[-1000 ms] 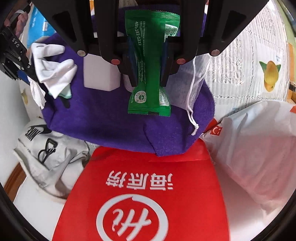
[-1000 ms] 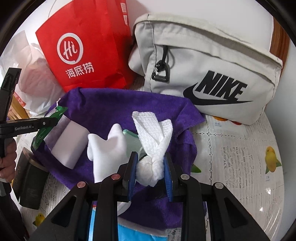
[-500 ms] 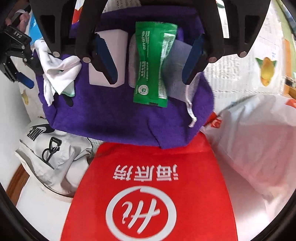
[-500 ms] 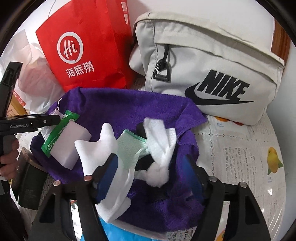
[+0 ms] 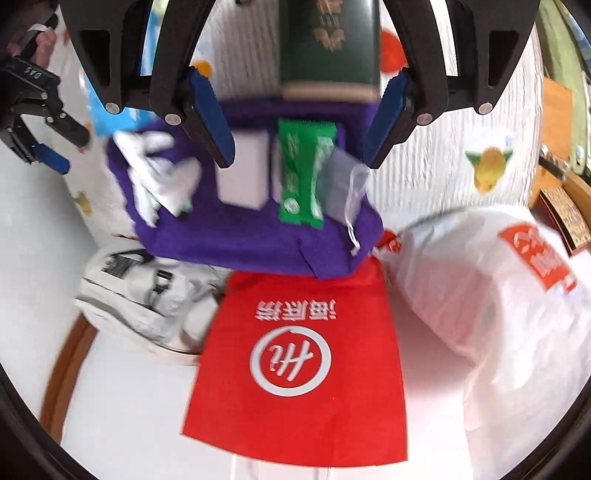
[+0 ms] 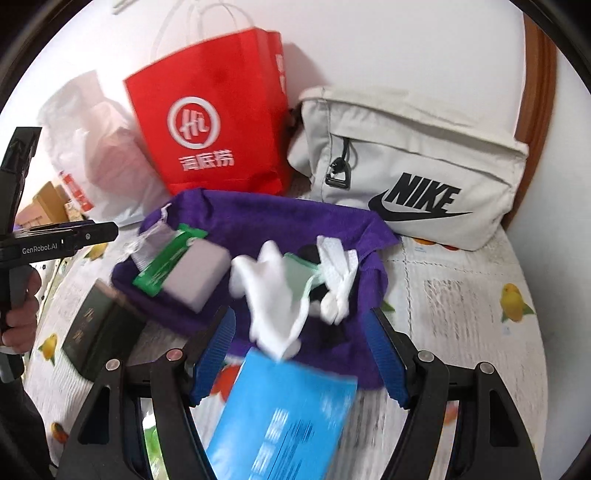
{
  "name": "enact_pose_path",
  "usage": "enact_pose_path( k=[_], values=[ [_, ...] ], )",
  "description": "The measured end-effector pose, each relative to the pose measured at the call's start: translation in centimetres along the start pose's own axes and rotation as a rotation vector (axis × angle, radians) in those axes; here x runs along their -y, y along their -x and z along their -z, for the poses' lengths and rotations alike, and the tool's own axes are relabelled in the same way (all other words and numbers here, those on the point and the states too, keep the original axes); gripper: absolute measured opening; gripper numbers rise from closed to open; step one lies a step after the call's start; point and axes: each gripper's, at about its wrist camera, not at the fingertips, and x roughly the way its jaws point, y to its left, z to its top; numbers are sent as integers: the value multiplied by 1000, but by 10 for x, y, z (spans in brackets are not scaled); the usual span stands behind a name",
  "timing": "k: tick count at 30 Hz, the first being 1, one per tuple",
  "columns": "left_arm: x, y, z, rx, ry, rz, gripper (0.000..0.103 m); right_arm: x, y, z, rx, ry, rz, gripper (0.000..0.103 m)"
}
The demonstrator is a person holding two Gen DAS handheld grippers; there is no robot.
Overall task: Organize soft objects
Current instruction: 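Move both tools back and grasp the white printed snack packet with the left tool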
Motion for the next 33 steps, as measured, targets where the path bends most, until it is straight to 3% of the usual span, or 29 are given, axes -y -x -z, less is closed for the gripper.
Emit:
enact_pose_path(
  k=[9,16,28,31,33],
  values=[
    [11,47,74,-58,-3,51,70,-26,64,54,19,-8,-35,72],
    [20,61,131,-100,-22,94,70,-31,99,106,32,-57,-58,72],
    [40,23,203,-207,-75,199,71,-26,111,170,-29,-95,-37,72],
    [42,10,209,-230,-94,171,71,-24,111,182,-46,-98,-26,72],
    [45,7,211,-206,-123,161,77,-22,111,187,-54,-100,-25,72]
  ],
)
